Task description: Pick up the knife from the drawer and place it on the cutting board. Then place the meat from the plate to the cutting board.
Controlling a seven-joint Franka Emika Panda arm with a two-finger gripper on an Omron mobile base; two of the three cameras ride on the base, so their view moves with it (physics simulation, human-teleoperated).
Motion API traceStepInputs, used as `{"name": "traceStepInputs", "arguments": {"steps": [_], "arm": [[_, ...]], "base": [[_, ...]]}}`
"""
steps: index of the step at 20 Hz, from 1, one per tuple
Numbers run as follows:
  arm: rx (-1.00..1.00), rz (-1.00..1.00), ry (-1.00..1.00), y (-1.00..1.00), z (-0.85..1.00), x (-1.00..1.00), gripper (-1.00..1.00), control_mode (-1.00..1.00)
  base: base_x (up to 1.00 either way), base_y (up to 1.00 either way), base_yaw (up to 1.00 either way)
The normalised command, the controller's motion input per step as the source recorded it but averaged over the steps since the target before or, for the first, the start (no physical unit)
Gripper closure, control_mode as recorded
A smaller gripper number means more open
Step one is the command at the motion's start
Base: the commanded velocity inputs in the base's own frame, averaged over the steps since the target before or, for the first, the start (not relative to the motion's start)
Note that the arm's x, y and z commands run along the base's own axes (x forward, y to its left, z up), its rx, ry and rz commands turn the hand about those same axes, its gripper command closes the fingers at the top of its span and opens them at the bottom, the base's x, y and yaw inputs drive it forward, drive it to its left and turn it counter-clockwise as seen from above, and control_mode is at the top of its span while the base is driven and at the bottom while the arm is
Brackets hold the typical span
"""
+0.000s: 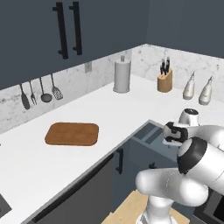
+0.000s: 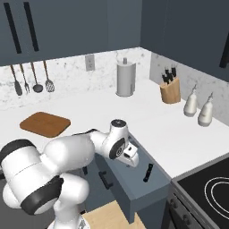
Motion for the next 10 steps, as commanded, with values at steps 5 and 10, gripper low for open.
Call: {"name": "traceStepInputs", "arguments": {"steps": [5,10], "arm": [[0.0,-0.02,0.0,-0.1,-0.67,0.17,-1.0,-1.0],[0.0,-0.03,0.0,-0.03,-0.27,0.07,-1.0,-1.0]], "base": [[0.0,0.0,0.0],[0.0,0.0,0.0]]}}
